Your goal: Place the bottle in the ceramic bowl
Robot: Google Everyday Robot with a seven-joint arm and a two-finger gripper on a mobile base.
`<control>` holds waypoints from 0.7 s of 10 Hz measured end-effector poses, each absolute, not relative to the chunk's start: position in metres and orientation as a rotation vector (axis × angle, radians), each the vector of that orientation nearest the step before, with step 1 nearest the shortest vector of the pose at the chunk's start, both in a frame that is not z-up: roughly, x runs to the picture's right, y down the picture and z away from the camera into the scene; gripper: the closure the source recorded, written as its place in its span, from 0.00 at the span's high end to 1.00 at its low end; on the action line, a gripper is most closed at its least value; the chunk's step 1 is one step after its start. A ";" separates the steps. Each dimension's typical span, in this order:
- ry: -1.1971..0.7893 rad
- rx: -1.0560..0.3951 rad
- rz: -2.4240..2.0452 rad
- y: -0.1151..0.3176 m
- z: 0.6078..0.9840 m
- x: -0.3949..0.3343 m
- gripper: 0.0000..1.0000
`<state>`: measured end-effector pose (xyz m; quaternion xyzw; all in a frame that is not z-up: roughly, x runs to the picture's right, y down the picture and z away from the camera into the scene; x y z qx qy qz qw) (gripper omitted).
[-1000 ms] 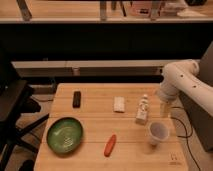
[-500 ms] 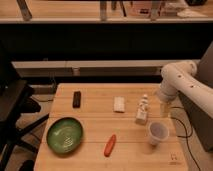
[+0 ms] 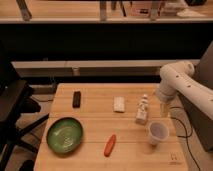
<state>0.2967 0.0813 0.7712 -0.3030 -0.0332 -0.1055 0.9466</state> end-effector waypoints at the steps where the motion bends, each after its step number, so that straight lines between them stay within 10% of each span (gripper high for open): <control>1: -0.070 -0.618 -0.223 0.081 0.773 0.297 0.80; 7: -0.079 -0.625 -0.302 0.084 0.786 0.303 0.80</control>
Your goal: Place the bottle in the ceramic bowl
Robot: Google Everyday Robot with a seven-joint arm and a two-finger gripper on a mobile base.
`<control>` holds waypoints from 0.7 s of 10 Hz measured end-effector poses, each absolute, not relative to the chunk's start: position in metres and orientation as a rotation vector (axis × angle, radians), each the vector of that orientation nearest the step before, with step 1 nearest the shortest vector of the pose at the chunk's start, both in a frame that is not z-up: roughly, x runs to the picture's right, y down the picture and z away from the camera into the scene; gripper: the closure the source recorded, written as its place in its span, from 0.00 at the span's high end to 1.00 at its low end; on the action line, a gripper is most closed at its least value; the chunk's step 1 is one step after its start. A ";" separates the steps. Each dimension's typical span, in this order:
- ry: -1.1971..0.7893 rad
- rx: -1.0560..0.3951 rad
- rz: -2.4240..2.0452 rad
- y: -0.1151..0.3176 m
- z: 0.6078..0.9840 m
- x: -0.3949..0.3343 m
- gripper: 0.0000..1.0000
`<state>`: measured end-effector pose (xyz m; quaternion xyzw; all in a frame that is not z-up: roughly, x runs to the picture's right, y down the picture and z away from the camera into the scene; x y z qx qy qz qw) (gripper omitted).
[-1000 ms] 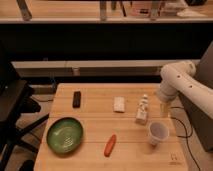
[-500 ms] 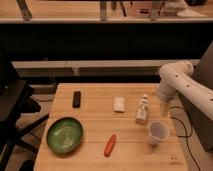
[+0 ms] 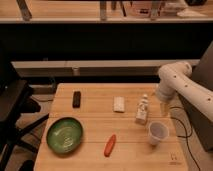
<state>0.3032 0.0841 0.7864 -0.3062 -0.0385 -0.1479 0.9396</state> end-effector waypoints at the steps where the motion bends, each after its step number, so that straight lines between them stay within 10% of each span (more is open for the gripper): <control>1: -0.079 -0.625 -0.312 0.085 0.790 0.304 0.80; 7: -0.083 -0.626 -0.382 0.095 0.807 0.304 0.80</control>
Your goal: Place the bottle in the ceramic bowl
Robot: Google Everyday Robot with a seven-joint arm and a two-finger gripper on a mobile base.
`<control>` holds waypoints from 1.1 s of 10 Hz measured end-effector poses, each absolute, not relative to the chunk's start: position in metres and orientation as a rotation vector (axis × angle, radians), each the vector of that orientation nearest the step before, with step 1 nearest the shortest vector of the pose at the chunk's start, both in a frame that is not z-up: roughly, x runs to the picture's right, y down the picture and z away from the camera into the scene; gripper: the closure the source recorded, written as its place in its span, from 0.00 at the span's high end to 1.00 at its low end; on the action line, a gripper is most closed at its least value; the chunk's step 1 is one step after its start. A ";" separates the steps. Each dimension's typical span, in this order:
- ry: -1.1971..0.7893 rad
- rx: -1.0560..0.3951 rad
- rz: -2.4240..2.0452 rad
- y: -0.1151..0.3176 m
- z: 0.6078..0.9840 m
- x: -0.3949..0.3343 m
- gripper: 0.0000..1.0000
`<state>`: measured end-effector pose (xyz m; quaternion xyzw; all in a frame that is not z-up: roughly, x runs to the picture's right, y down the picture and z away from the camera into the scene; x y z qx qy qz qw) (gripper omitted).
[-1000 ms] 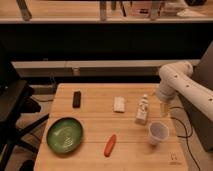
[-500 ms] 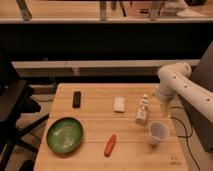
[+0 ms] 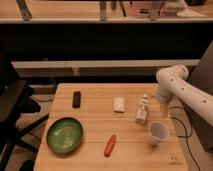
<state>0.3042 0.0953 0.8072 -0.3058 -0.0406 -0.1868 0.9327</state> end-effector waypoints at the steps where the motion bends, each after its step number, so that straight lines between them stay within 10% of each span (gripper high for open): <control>1: -0.082 -0.624 -0.392 0.095 0.808 0.304 0.80; 11: -0.106 -0.613 -0.528 0.108 0.835 0.293 0.80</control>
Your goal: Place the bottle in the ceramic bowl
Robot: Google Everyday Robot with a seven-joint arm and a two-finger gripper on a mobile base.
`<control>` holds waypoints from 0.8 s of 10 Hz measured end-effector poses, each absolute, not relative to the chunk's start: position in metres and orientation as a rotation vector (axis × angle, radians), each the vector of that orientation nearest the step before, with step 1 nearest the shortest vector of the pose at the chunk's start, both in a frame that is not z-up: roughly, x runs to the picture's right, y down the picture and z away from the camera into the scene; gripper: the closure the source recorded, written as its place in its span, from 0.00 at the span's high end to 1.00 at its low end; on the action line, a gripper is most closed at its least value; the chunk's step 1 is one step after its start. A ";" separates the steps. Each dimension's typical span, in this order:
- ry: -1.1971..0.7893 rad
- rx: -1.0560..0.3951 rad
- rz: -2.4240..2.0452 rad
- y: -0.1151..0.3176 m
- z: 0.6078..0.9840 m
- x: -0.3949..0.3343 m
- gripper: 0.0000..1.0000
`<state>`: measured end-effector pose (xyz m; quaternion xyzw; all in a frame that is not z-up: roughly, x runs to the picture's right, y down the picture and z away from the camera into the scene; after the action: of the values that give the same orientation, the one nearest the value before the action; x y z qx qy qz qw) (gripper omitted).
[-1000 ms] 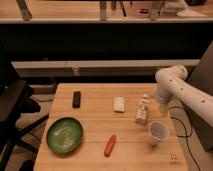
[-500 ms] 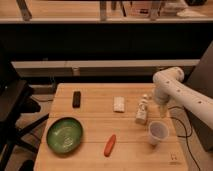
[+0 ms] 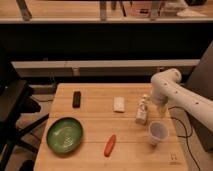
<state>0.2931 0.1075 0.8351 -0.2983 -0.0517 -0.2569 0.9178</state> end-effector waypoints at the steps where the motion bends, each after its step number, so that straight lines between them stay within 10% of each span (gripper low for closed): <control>1: -0.110 -0.613 -0.535 0.109 0.838 0.292 0.80; 8: -0.143 -0.616 -0.611 0.115 0.852 0.284 0.80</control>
<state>0.2835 0.1149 0.8521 -0.2982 -0.0691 -0.2957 0.9049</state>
